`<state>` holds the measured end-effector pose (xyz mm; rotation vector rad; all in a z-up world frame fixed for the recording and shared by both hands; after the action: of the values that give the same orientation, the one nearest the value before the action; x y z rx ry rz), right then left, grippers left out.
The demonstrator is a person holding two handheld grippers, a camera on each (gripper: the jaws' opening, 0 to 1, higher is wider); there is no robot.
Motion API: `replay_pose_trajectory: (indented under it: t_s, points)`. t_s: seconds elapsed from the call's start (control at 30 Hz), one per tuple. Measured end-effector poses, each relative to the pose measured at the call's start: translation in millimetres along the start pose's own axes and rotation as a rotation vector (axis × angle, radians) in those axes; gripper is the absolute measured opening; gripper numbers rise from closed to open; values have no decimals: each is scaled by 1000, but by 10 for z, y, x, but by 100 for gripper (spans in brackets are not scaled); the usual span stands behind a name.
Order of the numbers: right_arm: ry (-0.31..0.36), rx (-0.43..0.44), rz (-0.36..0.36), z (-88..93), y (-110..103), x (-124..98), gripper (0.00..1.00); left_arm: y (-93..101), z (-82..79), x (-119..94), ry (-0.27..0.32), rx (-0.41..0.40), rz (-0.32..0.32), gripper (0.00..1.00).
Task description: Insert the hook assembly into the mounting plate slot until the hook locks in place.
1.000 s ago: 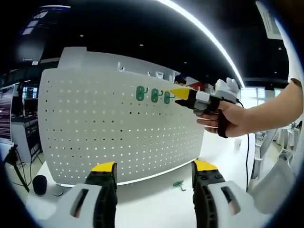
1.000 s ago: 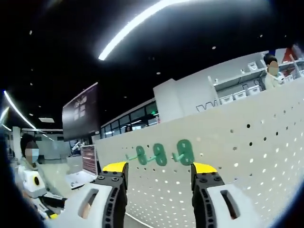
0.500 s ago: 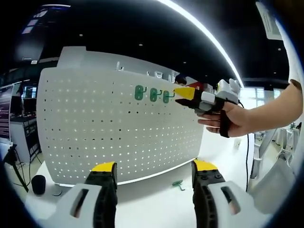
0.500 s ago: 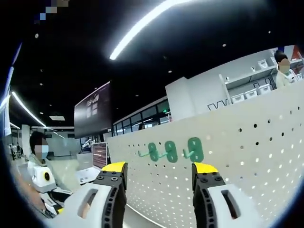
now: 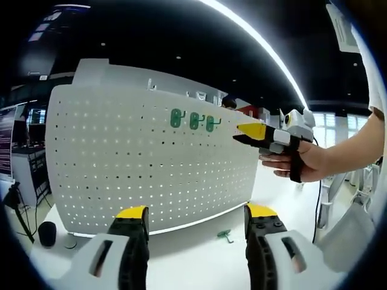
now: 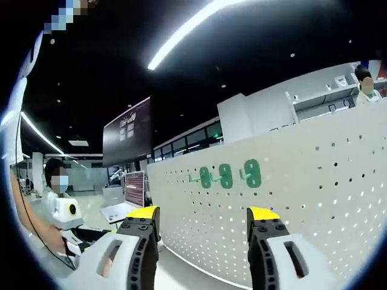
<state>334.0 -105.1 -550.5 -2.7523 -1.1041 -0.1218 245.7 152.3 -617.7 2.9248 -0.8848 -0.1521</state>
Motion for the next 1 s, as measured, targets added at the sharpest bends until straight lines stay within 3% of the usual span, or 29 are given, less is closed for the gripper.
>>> replay_pose_trajectory:
  t_s: [0.53,1.0]
  points:
    - [-66,-1,25,233,-51,-358,58,-22,7,-16,4,3,-3,66]
    - [-82,-4,37,334,-83,-583,59,-35,14,-19,6,2,3,67]
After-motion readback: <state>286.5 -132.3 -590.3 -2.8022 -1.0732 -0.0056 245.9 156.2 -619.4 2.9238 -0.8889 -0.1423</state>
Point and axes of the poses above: the point that each gripper's makers call its tool centre point, and the gripper's own axes: x roughly forward along the fingers, y roughly to its right, z roughly out of its underside, the point moved 9 cm from there along -x, roughly backward along the fingers, and after that the axes turned 1 degree about z, right-handed, at the moved point
